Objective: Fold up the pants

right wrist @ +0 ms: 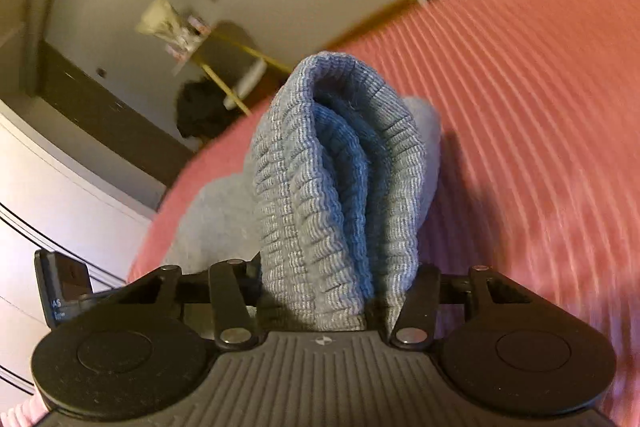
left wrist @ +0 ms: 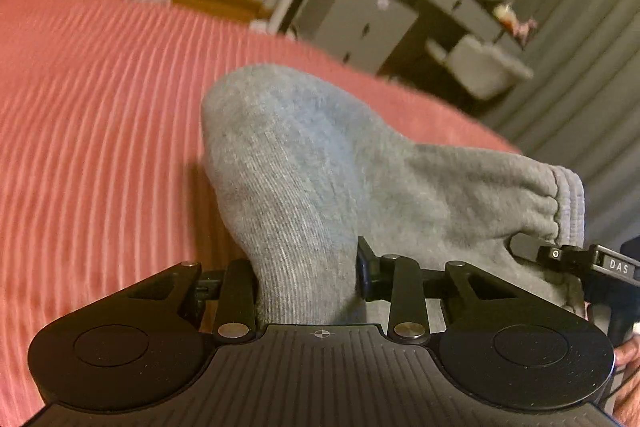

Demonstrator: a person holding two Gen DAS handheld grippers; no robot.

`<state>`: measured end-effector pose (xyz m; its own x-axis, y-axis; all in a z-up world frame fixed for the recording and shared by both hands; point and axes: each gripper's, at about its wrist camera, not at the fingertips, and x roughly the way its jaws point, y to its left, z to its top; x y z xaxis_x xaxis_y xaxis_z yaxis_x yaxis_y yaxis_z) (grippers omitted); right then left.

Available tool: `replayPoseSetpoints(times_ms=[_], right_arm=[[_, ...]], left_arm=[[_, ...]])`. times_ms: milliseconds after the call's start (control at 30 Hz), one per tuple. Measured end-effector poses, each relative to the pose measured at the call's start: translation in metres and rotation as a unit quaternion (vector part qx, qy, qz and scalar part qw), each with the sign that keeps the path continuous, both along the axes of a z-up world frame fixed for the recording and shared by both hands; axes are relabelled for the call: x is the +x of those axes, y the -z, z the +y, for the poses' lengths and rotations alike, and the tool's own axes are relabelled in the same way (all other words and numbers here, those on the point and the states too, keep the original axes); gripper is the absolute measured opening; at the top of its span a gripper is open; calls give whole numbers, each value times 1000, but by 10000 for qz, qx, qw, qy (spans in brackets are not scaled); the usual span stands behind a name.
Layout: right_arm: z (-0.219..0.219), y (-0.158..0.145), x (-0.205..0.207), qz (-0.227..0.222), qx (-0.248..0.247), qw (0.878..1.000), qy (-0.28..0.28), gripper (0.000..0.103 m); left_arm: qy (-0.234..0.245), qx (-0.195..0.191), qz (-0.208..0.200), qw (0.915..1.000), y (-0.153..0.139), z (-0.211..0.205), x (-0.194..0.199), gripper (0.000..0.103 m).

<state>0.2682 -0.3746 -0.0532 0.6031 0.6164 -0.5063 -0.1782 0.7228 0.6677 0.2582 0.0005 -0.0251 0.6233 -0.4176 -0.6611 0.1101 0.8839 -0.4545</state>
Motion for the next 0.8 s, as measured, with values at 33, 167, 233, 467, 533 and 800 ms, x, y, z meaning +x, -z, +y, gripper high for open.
replayPoseSetpoints(times_ms=[33, 167, 233, 467, 533, 800], right_arm=[[-1, -7, 6, -66, -11, 10000, 63, 50], [-14, -30, 33, -115, -158, 9967, 791, 90], [-30, -34, 29, -124, -355, 9899, 1368, 94], [-32, 0, -30, -83, 504, 9875, 1492, 58], [-17, 4, -28, -29, 549, 9891, 1367, 47], [-1, 51, -30, 755, 727, 9761, 1905, 66]], left_arm=[[-47, 73, -106, 9999, -6, 0, 6, 40], [-1025, 1067, 248, 9887, -13, 6, 29, 56], [-1238, 1340, 179, 9831, -13, 12, 18, 56], [-1210, 760, -20, 9897, 12, 7, -46, 66], [-1199, 444, 93, 9917, 22, 0, -52, 68], [-1301, 845, 365, 9872, 42, 11, -67, 70]])
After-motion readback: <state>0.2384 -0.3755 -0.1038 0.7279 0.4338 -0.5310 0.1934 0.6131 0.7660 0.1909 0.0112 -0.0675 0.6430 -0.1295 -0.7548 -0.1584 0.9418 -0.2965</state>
